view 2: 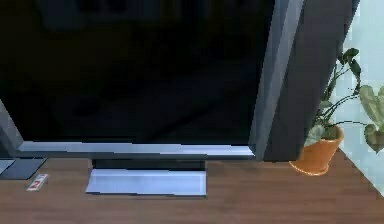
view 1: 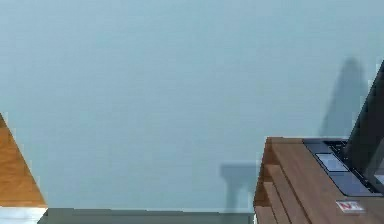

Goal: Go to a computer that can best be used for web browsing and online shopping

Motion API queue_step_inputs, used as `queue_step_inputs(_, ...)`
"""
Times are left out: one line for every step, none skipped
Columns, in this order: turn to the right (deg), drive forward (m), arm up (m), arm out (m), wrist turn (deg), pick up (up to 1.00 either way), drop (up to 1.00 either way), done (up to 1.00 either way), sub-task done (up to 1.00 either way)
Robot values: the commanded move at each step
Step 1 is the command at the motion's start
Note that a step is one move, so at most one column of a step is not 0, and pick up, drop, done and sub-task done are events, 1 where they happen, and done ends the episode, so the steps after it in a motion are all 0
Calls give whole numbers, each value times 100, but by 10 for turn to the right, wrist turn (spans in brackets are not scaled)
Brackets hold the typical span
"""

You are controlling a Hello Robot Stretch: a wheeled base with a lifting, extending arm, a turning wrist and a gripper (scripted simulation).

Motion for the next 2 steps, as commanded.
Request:
queue_step_inputs(420,0,0,0,0,0,0,0,0)
queue_step_inputs(0,100,0,0,0,0,0,0,0)
